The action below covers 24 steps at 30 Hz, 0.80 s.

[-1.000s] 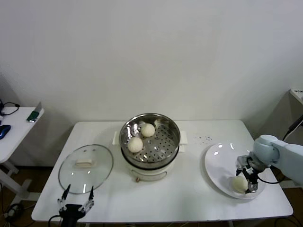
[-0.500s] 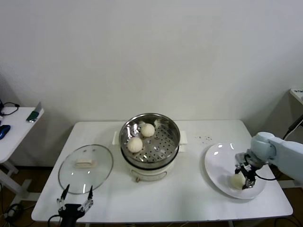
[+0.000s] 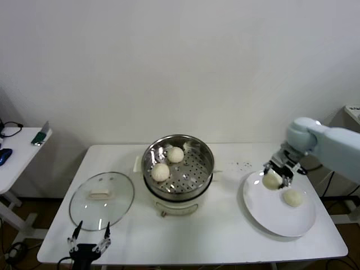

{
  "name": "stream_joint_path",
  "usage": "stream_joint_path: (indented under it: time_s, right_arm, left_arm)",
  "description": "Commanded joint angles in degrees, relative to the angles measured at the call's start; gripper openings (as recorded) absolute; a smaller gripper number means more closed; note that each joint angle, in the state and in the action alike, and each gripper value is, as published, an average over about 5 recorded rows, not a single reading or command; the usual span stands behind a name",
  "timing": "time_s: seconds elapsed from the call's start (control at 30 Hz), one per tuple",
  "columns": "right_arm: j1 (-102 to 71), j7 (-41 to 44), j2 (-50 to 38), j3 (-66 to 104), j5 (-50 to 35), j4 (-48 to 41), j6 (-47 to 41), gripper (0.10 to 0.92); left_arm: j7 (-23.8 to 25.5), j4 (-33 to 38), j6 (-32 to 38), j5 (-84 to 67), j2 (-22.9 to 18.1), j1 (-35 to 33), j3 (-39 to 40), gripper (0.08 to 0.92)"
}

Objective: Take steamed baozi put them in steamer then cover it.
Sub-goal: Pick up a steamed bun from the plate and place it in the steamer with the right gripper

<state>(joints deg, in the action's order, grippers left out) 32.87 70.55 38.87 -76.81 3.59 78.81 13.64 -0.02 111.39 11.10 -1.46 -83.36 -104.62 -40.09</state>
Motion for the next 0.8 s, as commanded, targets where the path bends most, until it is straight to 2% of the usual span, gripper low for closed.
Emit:
stream_joint_path:
  time_s: [0.03,0.33,0.6,0.8]
  right_arm:
    - [19.9,3.4,16.1,-6.2,-5.0,2.4,15.9,0.679]
    - [14.2,3.8,29.0,0.2,-1.5,3.3,17.5,0.679]
    - [3.0,3.6,38.3,2.9,5.0,-1.1,18.0,0.683]
    - [-2.5,3.5,41.6,2.5,7.7,-4.7,18.6,0.687]
  left_arm:
    - [-0.3,0.3,-0.9,0.4,0.5,-0.2,0.3,0.823]
    - [-0.5,1.1,-1.5,2.6,0.7,0.4,1.1,0.823]
    - [-0.4,1.4,-2.1,2.5,1.7,0.5,1.1,0.823]
    - [-0.5,0.9,-1.7,2.1,1.8,0.1,0.7,0.823]
